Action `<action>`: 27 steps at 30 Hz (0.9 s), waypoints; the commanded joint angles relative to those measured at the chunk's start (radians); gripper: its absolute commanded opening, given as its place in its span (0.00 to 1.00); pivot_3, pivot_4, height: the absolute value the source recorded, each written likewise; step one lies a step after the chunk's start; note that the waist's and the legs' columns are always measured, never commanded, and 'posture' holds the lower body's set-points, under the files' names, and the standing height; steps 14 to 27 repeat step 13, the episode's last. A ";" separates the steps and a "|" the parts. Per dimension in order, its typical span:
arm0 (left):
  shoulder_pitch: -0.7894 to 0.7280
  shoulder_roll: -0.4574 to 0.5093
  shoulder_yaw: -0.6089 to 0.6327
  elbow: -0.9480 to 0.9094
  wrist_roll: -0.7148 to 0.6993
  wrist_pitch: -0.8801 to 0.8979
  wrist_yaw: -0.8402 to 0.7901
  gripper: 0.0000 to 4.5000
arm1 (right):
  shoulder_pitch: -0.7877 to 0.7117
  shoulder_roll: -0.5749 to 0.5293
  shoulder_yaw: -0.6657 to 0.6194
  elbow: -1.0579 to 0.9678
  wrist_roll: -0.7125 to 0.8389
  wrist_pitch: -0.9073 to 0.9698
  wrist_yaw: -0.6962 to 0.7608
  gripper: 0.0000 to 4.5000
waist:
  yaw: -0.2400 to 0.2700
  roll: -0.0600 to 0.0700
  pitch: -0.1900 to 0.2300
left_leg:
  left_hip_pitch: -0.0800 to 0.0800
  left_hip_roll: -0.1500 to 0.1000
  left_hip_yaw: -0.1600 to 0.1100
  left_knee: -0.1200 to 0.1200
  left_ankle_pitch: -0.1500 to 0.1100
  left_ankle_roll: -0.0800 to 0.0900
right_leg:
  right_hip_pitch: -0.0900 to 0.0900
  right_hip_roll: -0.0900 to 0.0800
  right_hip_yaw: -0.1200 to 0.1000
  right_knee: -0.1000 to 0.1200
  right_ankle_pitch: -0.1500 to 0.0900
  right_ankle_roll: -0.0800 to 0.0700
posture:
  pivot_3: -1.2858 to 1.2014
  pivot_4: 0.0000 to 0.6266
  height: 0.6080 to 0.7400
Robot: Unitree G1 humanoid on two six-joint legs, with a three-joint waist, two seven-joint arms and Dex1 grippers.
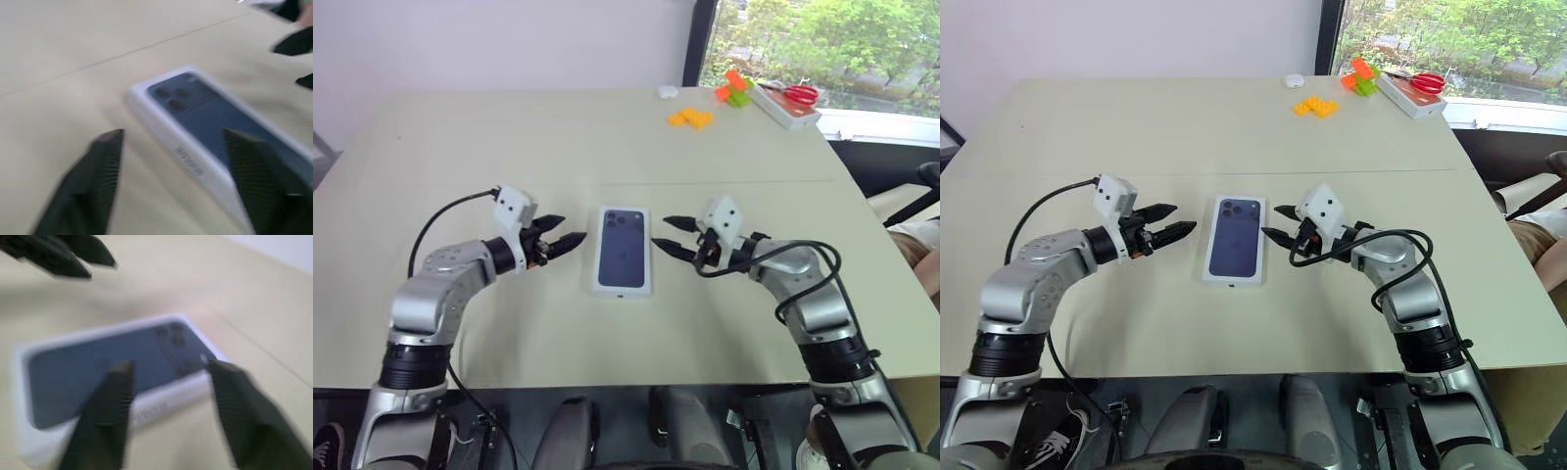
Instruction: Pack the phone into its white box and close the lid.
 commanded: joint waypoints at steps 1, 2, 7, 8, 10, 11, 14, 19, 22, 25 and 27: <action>0.021 0.078 0.056 -0.034 -0.054 0.013 -0.080 1.00 | 0.027 -0.054 -0.039 -0.062 0.071 -0.018 0.089 0.98 | 0.000 0.000 0.000 | 0.000 0.000 0.000 0.000 0.000 0.000 | 0.000 0.000 0.000 0.000 0.000 0.000 | 0.52 0.24 1.00; 0.030 0.099 0.068 -0.028 -0.061 0.008 -0.094 1.00 | 0.035 -0.071 -0.044 -0.069 0.083 -0.022 0.111 0.99 | 0.000 0.000 0.000 | 0.000 0.000 0.000 0.000 0.000 0.000 | 0.000 0.000 0.000 0.000 -0.001 -0.001 | 0.52 0.24 1.00; 0.109 0.199 0.083 -0.001 -0.034 -0.053 -0.159 1.00 | 0.047 -0.155 -0.078 -0.074 0.116 -0.006 0.165 0.99 | -0.001 0.001 0.001 | 0.000 0.000 0.001 0.000 0.000 0.000 | 0.000 0.001 0.000 0.000 -0.004 -0.001 | 0.52 0.24 1.00; 0.119 0.207 0.092 0.005 -0.036 -0.063 -0.165 1.00 | 0.046 -0.168 -0.087 -0.072 0.120 -0.006 0.169 0.99 | 0.000 0.000 0.002 | 0.000 0.000 0.001 0.000 0.000 0.000 | 0.000 0.001 0.000 0.000 -0.004 -0.001 | 0.52 0.24 1.00; 0.146 0.226 0.106 0.016 -0.027 -0.087 -0.175 1.00 | 0.052 -0.192 -0.108 -0.074 0.140 0.000 0.186 0.99 | 0.002 0.000 0.002 | 0.000 0.000 0.000 0.000 0.000 0.000 | 0.000 0.000 0.000 0.000 -0.004 -0.001 | 0.52 0.24 1.00; 0.159 0.234 0.116 0.021 -0.036 -0.080 -0.182 1.00 | 0.057 -0.201 -0.119 -0.076 0.156 0.010 0.193 0.99 | 0.002 0.001 0.002 | 0.000 0.001 0.000 0.000 0.000 0.000 | 0.000 0.000 0.000 0.000 -0.004 -0.001 | 0.52 0.24 1.00; 0.196 0.255 0.126 0.021 -0.029 -0.090 -0.195 1.00 | 0.072 -0.220 -0.140 -0.081 0.183 0.030 0.206 0.99 | 0.002 0.001 0.002 | 0.000 0.001 0.000 0.000 0.000 0.000 | -0.001 0.000 0.000 0.000 -0.004 -0.001 | 0.52 0.24 1.00; 0.196 0.255 0.126 0.021 -0.029 -0.090 -0.195 1.00 | 0.072 -0.220 -0.140 -0.081 0.183 0.030 0.206 0.99 | 0.002 0.001 0.002 | 0.000 0.001 0.000 0.000 0.000 0.000 | -0.001 0.000 0.000 0.000 -0.004 -0.001 | 0.52 0.24 1.00; 0.196 0.255 0.126 0.021 -0.029 -0.090 -0.195 1.00 | 0.072 -0.220 -0.140 -0.081 0.183 0.030 0.206 0.99 | 0.002 0.001 0.002 | 0.000 0.001 0.000 0.000 0.000 0.000 | -0.001 0.000 0.000 0.000 -0.004 -0.001 | 0.52 0.24 1.00; 0.196 0.255 0.126 0.021 -0.029 -0.090 -0.195 1.00 | 0.072 -0.220 -0.140 -0.081 0.183 0.030 0.206 0.99 | 0.002 0.001 0.002 | 0.000 0.001 0.000 0.000 0.000 0.000 | -0.001 0.000 0.000 0.000 -0.004 -0.001 | 0.52 0.24 1.00; 0.196 0.255 0.126 0.021 -0.029 -0.090 -0.195 1.00 | 0.072 -0.220 -0.140 -0.081 0.183 0.030 0.206 0.99 | 0.002 0.001 0.002 | 0.000 0.001 0.000 0.000 0.000 0.000 | -0.001 0.000 0.000 0.000 -0.004 -0.001 | 0.52 0.24 1.00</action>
